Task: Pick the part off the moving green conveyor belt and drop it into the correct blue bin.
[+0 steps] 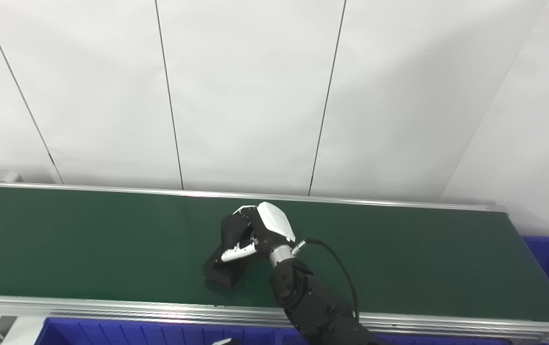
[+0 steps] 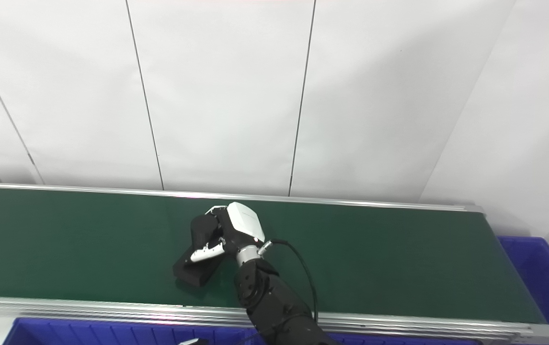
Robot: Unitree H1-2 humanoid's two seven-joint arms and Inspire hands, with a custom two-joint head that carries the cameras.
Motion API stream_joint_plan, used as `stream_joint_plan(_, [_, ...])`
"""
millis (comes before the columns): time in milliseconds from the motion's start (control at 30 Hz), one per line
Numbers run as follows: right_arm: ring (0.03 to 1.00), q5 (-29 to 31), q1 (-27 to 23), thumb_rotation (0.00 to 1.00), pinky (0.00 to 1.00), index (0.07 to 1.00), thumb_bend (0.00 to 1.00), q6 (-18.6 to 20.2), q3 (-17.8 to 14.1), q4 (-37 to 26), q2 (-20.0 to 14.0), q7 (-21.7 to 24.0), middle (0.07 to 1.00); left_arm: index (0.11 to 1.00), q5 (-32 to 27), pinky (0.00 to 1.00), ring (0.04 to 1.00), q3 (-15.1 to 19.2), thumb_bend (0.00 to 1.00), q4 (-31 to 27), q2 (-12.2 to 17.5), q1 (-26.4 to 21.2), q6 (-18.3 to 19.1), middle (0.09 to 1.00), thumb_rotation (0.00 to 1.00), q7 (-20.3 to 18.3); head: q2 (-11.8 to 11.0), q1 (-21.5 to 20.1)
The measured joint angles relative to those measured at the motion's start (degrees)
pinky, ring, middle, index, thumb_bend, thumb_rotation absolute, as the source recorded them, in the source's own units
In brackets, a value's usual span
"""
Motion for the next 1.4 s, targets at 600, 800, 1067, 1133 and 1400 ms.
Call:
stream_joint_plan(600, [0.392, 1.00, 15.14, 0.00, 0.37, 0.555, 0.51, -2.77, -4.86, -27.11, -2.52, -7.37, 0.475, 0.838, -0.62, 0.77, 0.814, 2.29, 0.81, -2.80, 0.21, 1.61, -0.01, 0.832, 0.86, -3.50, 4.56, -0.70])
stream_joint_plan(800, [0.406, 1.79, 25.81, 0.00, 0.42, 0.550, 0.51, -0.87, -8.07, -49.81, -4.66, -3.52, 0.497, 0.846, -1.00, 0.79, 0.823, 3.90, 0.78, -5.99, 0.21, 3.75, -0.02, 0.840, 0.87, -5.30, 8.25, 0.08])
stream_joint_plan(1067, [0.406, 4.29, 37.82, 0.00, 0.39, 0.551, 0.51, 0.53, -12.93, -67.25, -8.39, 2.56, 0.494, 0.864, -0.40, 0.81, 0.831, 4.78, 0.74, -10.60, 0.18, 4.79, -0.02, 0.851, 0.92, -6.64, 13.26, 1.40])
stream_joint_plan(1133, [0.402, 5.14, 39.90, 0.00, 0.37, 0.551, 0.51, 0.52, -14.12, -69.15, -9.46, 3.66, 0.496, 0.862, -0.30, 0.80, 0.828, 5.29, 0.74, -11.82, 0.13, 4.93, -0.01, 0.851, 0.91, -7.25, 14.14, 1.58])
stream_joint_plan(1400, [0.416, 6.78, 50.22, 0.00, 0.42, 0.535, 0.51, 0.49, -16.49, -73.85, -13.43, 7.90, 0.505, 0.854, -1.33, 0.81, 0.831, 9.74, 0.72, -15.93, -0.91, 7.39, -0.02, 0.846, 0.90, -11.82, 17.75, 2.20])
